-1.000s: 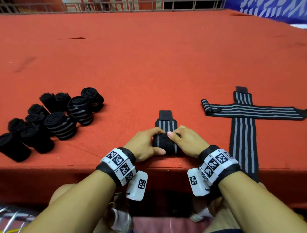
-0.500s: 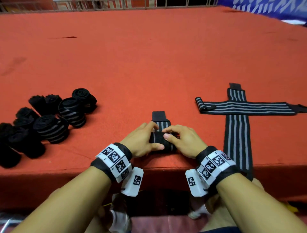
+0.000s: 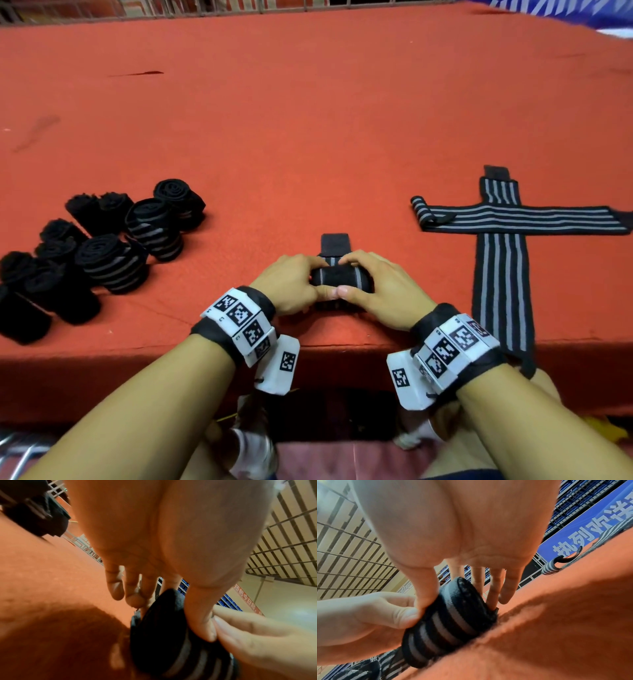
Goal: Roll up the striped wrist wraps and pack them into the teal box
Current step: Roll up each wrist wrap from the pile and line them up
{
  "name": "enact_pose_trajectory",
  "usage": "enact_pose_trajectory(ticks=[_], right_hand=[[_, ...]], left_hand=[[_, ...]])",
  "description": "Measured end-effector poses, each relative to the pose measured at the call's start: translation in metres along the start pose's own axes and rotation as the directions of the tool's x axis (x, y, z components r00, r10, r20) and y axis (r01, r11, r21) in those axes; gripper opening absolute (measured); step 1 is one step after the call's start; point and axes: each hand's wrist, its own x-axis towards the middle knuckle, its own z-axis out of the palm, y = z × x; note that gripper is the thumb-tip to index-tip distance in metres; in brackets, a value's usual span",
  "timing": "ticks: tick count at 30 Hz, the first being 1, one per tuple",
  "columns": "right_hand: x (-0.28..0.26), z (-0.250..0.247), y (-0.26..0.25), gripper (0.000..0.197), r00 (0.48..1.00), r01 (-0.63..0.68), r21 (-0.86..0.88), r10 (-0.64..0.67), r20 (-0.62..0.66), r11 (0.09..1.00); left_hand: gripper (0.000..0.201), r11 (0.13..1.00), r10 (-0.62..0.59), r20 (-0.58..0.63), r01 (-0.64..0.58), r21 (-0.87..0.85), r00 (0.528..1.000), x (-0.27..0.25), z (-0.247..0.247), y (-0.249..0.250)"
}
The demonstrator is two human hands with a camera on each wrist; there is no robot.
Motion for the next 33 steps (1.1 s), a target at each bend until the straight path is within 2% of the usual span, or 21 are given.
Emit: enact_pose_trajectory(ticks=[6,10,14,16,20,26,29,33], right_hand=[[-0.002,-0.006,0.002,0.018,0.998,-0.051,0.109,0.046,0.047,0.993],[0.003,-0.006,0.004,0.022,0.991,-0.112,0.091,0.105,0.085,0.989],[0.011,-0.007,0.003,0.035,0.982,-0.161,0.073,0.152,0.113,0.984],[0.013,-0.008,-0.001,0.037,0.978,-0.179,0.06,0.171,0.12,0.982],[0.01,-0.006,-0.004,0.033,0.978,-0.187,0.045,0.181,0.106,0.981],[-0.005,-0.003,-0.009,0.049,0.995,-0.095,0.074,0.096,-0.004,0.993],[-0.004,-0.002,-0.006,0.04,0.994,-0.104,0.092,0.105,-0.011,0.99],[0.0,-0.01,-0.006,0.018,0.986,-0.162,0.093,0.158,0.045,0.982]], left_hand=[[0.032,0.985,-0.099,0.069,0.107,-0.137,0.993,0.0,-0.001,0.004],[0.027,0.995,-0.074,0.0,0.073,-0.063,0.997,-0.003,0.003,0.01],[0.062,0.997,0.055,-0.072,-0.051,0.054,0.996,-0.007,0.006,0.011],[0.067,0.994,0.074,-0.069,-0.068,0.085,0.995,-0.006,0.006,0.008],[0.058,0.998,0.033,-0.062,-0.029,0.058,0.998,-0.001,-0.001,0.006],[0.033,1.0,0.0,0.03,0.0,-0.007,1.0,0.003,-0.01,0.003],[0.022,0.999,-0.02,0.075,0.024,-0.043,0.997,0.005,-0.012,0.004],[0.04,0.998,-0.061,0.061,0.063,-0.024,0.996,0.006,-0.009,0.007]])
